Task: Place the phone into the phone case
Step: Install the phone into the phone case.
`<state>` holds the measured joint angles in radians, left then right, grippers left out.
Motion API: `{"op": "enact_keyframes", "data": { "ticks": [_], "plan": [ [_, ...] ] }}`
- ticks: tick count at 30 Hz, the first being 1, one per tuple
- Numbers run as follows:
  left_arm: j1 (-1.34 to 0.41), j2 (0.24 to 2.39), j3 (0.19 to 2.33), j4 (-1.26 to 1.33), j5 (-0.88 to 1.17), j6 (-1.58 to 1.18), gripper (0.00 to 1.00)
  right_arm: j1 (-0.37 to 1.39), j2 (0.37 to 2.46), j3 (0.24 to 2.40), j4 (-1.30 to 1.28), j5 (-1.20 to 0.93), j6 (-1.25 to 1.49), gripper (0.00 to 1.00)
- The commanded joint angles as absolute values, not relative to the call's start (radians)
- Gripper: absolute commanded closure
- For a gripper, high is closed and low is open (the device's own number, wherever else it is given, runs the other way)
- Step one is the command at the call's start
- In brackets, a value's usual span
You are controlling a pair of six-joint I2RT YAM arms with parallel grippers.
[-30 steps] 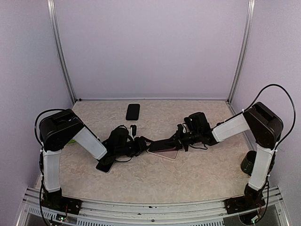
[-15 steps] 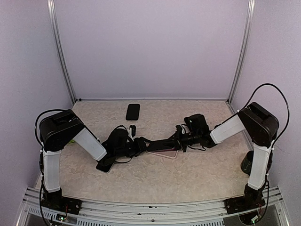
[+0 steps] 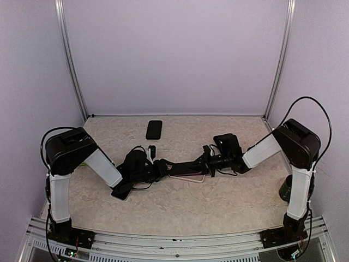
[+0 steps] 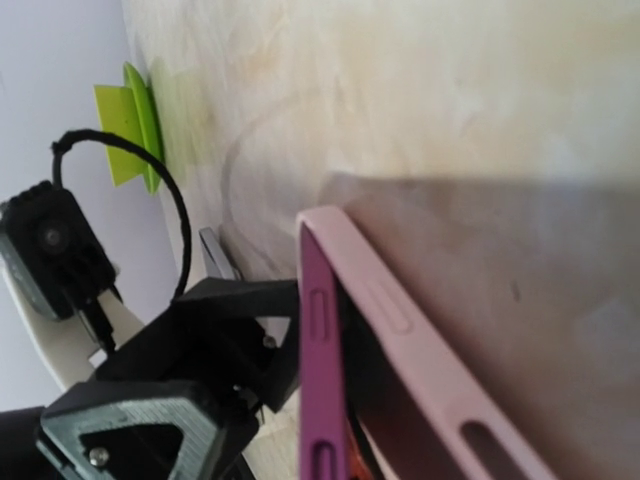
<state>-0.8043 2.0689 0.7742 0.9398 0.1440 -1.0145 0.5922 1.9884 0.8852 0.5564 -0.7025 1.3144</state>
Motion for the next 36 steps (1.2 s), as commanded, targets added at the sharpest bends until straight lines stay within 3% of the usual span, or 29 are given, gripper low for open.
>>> {"op": "enact_keyframes", "data": {
  "ticks": [1, 36],
  "plan": [
    [-0.803, 2.044, 0.742, 0.970, 0.224, -1.029, 0.44, 0.634, 2.030, 0.861, 0.563, -0.735, 1.310, 1.00],
    [-0.746, 2.032, 0.742, 0.897, 0.328, -1.013, 0.44, 0.618, 1.945, 0.793, 0.787, -0.810, 1.221, 1.00]
  ]
}}
